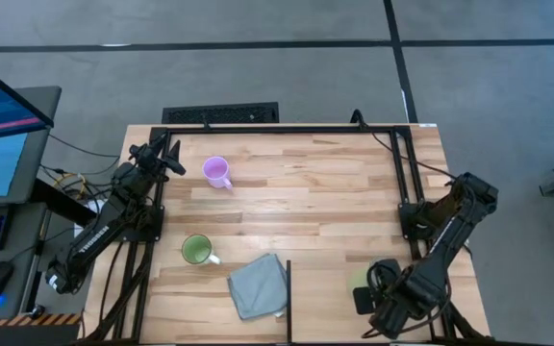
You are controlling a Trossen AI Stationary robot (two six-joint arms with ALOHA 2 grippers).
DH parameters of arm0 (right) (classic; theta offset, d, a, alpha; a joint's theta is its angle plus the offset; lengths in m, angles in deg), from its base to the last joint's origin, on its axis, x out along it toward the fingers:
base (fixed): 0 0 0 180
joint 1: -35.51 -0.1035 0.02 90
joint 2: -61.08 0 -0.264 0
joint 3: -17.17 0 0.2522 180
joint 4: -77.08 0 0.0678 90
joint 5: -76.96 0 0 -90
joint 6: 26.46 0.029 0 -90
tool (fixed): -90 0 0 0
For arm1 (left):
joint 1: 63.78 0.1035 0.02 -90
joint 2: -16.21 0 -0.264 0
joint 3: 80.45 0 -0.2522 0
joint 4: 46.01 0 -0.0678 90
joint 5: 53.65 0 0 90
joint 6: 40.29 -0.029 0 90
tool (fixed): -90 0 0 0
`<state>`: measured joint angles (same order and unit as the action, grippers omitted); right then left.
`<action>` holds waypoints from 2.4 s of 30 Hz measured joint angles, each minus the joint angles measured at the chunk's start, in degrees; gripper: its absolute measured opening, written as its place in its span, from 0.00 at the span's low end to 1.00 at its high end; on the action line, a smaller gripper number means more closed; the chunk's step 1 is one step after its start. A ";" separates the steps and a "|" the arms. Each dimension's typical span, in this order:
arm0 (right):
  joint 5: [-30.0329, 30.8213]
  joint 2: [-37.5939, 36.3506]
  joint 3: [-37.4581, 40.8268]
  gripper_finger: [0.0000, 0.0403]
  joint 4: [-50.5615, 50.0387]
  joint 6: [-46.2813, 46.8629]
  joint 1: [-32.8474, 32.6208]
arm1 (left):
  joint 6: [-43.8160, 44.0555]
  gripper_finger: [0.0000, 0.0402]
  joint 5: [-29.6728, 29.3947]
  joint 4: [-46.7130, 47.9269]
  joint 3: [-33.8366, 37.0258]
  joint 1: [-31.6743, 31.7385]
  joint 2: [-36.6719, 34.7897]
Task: Stack small to large cups/mugs on shelf
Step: Put the yellow mug on the shelf
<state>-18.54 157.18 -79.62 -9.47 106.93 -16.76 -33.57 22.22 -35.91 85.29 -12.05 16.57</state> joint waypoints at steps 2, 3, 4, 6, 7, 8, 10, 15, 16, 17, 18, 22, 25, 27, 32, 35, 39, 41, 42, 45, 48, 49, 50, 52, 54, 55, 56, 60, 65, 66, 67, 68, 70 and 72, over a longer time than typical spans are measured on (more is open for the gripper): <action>-0.80 0.00 0.00 0.17 0.01 0.06 0.30 | -0.12 0.60 0.00 0.00 0.00 0.00 0.00; -1.20 0.00 0.00 0.17 0.02 0.08 0.42 | -0.37 0.60 0.02 0.00 0.01 -0.01 0.00; -1.48 0.00 0.00 0.17 0.04 0.06 0.66 | -0.61 0.60 0.02 0.00 0.01 -0.01 0.00; -2.48 -0.07 0.00 0.17 0.15 0.06 1.11 | -1.03 0.60 0.02 0.00 0.01 -0.01 0.01; -3.06 -0.09 -0.04 0.17 0.21 0.06 1.30 | -1.21 0.60 0.02 0.00 0.01 0.00 0.00; -3.56 -0.10 -0.07 0.17 0.23 0.06 1.45 | -1.43 0.60 0.02 0.00 0.00 -0.01 0.01; -4.59 -0.11 -0.07 0.17 0.36 0.06 1.72 | -1.51 0.60 0.02 0.00 0.00 0.00 0.00; -6.77 -0.15 -0.09 0.17 1.13 0.08 2.53 | -1.51 0.60 0.02 0.00 0.00 0.00 0.01; -7.27 -0.15 -0.09 0.17 1.13 0.06 2.73 | -1.51 0.60 0.02 0.00 0.01 0.00 0.01; -8.09 -0.15 -0.09 0.17 1.16 0.06 2.89 | -1.52 0.60 0.02 0.00 0.01 -0.01 0.00; -9.10 -0.15 -0.09 0.17 1.20 0.06 2.97 | -1.53 0.60 0.02 0.00 0.00 -0.02 0.02; -11.44 -0.17 -0.11 0.17 1.20 0.60 2.94 | -1.53 0.60 0.02 0.00 0.02 0.00 0.01; -12.92 -0.17 -0.11 0.17 1.03 1.60 2.93 | -1.53 0.60 0.04 0.00 0.00 0.00 0.00; -14.17 -0.17 -0.11 0.17 0.85 1.97 2.93 | -1.53 0.60 0.04 0.00 0.00 0.00 0.00; -15.73 -0.17 -0.11 0.17 -0.85 4.29 2.49 | -1.55 0.60 0.04 0.00 0.00 -0.01 0.02; -19.56 0.19 -0.11 0.17 -2.53 5.43 2.38 | -2.06 0.60 0.04 0.00 0.01 0.00 0.00; -19.62 0.75 -0.06 0.17 -1.93 4.82 1.67 | -2.62 0.60 0.08 0.02 0.02 0.00 0.02; -19.56 1.43 -0.13 0.17 -1.89 4.94 1.81 | -2.62 0.60 0.07 0.02 0.00 0.00 0.02; -19.96 1.82 -0.15 0.17 -2.01 5.17 1.85 | -2.62 0.60 0.10 0.02 0.01 0.00 0.01; -21.39 2.81 -0.13 0.17 -2.98 5.73 1.41 | -2.62 0.60 0.37 0.04 0.00 0.00 0.02; -21.86 3.86 -0.17 0.17 -2.77 5.93 0.81 | -2.61 0.60 0.37 0.04 0.02 -0.02 0.00; -21.87 4.08 -0.22 0.17 -2.73 5.91 0.67 | -2.60 0.60 0.37 0.04 0.00 0.00 0.01; -21.95 4.27 -0.24 0.17 -2.52 6.01 0.50 | -2.60 0.60 0.37 0.04 0.00 -0.01 0.00; -22.07 4.33 -0.24 0.17 -2.32 6.42 0.25 | -2.62 0.60 0.37 0.04 0.02 -0.02 0.00; -21.88 4.33 -0.24 0.17 -2.17 6.79 0.15 | -2.60 0.60 0.37 0.04 0.01 -0.02 0.02; -21.81 4.33 -0.24 0.17 -2.19 6.79 0.15 | -2.62 0.60 0.37 0.04 0.00 0.00 0.02; -21.83 4.33 -0.22 0.17 -2.18 6.78 0.15 | -2.60 0.60 0.37 0.04 0.00 0.00 0.00; -21.69 4.35 -0.20 0.18 -2.14 6.75 0.15 | -2.62 0.60 0.37 0.04 0.00 0.00 0.02; -21.67 4.46 -0.11 0.21 -1.84 6.71 0.15 | -2.62 0.60 0.35 0.04 0.00 0.00 0.01; -21.67 4.46 -0.11 0.22 -1.74 6.68 0.15 | -2.62 0.60 0.35 0.05 0.02 -0.01 0.00; -21.68 4.48 -0.11 0.22 -1.67 6.66 0.15 | -2.62 0.60 0.35 0.04 0.00 -0.01 0.00; -21.67 4.50 -0.09 0.22 -1.59 6.64 0.15 | -2.62 0.60 0.35 0.04 0.01 0.00 0.01; -21.67 4.50 -0.09 0.23 -1.56 6.54 0.15 | -2.62 0.60 0.35 0.04 0.00 -0.02 0.02; -21.67 4.50 -0.09 0.23 -1.58 6.22 0.15 | -2.62 0.60 0.35 0.04 0.00 0.00 0.02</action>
<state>-40.22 161.68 -79.70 -11.05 113.14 -16.61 -36.19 22.57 -35.87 85.29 -12.05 16.59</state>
